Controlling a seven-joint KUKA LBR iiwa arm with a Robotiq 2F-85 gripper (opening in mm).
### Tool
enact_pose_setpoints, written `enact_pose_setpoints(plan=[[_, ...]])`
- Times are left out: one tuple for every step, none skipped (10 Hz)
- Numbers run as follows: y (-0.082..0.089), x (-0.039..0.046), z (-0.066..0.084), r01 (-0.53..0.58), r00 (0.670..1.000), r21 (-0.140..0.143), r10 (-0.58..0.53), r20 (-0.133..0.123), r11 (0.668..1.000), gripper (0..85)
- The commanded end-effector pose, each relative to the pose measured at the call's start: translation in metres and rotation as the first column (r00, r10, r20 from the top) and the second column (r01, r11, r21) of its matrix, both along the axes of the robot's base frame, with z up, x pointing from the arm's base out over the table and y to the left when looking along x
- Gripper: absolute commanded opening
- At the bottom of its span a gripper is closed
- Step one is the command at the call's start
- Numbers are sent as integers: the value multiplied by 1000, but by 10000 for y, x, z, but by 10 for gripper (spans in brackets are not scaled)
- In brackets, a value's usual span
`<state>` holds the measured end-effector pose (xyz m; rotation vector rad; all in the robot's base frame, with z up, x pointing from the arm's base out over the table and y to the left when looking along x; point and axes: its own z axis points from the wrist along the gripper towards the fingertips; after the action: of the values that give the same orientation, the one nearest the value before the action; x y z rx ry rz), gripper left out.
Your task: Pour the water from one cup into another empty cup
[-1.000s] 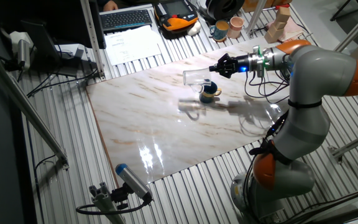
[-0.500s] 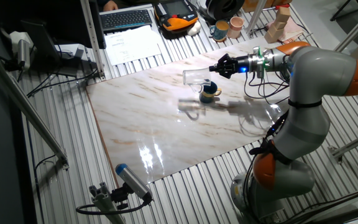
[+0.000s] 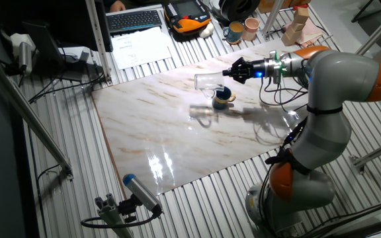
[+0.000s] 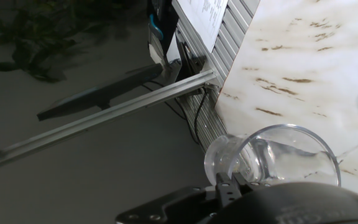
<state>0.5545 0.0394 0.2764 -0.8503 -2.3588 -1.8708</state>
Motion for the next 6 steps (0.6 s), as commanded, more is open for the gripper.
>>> enact_pose_setpoints(plan=[[-1, 1, 0, 0, 1000, -1, 0, 0, 1000, 0], [0, 1, -1, 1, 1000, 2, -1, 1, 1000, 0], [0, 1, -1, 1, 1000, 2, -1, 1, 1000, 0], [-1, 3, -3, -1, 1000, 1, 1, 2, 1000, 0], [-1, 5, -5, -2, 1000, 2, 2, 4, 1000, 0], [-1, 7, -6, -3, 1000, 2, 3, 5, 1000, 0]])
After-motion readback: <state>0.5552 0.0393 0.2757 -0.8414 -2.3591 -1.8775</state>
